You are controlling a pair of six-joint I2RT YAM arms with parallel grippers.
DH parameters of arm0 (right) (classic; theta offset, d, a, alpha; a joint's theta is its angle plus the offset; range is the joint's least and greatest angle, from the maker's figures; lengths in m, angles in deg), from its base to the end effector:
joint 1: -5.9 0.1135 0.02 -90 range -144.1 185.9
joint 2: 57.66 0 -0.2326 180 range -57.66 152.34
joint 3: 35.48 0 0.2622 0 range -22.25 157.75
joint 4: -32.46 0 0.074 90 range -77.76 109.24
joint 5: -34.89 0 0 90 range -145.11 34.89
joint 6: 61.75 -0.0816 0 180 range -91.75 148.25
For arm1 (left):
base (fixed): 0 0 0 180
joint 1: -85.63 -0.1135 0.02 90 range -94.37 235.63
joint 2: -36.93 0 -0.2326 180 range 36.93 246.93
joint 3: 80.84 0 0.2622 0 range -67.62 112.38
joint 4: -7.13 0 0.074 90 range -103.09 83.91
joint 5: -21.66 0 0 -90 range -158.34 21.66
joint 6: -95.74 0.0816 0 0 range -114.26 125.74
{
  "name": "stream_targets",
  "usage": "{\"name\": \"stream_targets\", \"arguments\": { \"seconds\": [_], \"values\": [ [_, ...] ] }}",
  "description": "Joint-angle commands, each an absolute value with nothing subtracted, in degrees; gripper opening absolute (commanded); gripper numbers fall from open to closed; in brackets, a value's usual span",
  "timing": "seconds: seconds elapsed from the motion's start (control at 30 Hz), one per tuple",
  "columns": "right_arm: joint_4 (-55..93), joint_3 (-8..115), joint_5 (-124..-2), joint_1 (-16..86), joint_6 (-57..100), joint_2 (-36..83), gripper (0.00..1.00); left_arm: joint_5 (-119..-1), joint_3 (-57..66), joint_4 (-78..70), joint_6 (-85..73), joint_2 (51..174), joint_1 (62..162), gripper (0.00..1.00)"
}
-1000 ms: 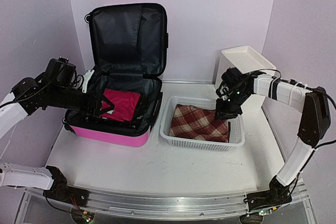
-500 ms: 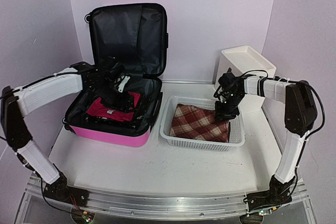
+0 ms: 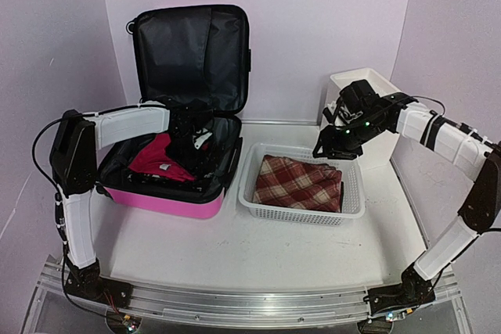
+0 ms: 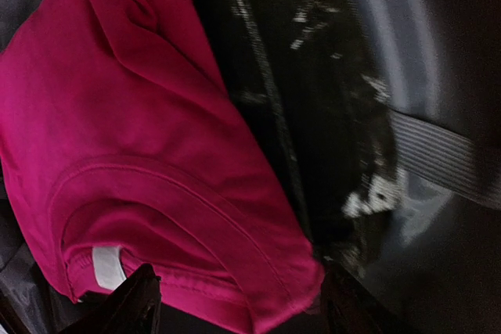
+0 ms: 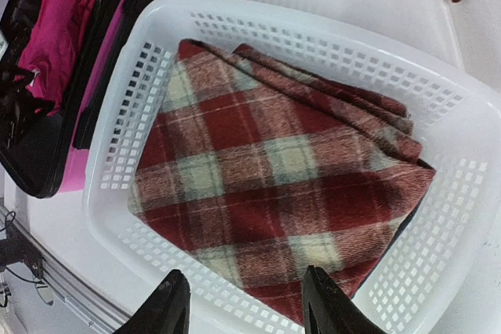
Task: Open, take out, and arrange the luggage
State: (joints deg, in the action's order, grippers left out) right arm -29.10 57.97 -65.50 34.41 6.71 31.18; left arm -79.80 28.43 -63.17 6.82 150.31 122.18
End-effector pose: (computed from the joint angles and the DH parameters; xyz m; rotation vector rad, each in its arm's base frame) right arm 0.3100 0.1851 0.2378 -0.2316 2.6314 0.5490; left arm 0.3432 -0.2342 0.1599 0.8724 2.6804 0.1518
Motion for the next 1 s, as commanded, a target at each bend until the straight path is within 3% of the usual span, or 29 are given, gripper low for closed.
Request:
{"name": "stream_targets", "arguments": {
  "seconds": [0.0,0.43,0.6,0.97],
  "values": [
    [-30.2,59.4,-67.2,36.6,5.1,31.1,0.5,-82.9,32.4,-64.3,9.4,153.0,120.6,0.7],
    [-30.5,67.7,-66.6,44.1,4.1,37.4,0.5,-78.8,31.8,-64.3,9.6,156.3,116.9,0.73],
    [-29.3,71.3,-67.8,46.2,2.2,40.0,0.5,-76.1,31.2,-64.6,9.5,157.5,115.0,0.69],
    [-11.3,81.0,-73.6,48.0,-19.7,52.3,0.5,-71.1,29.1,-64.3,8.9,156.7,111.5,0.29]
  ]
}}
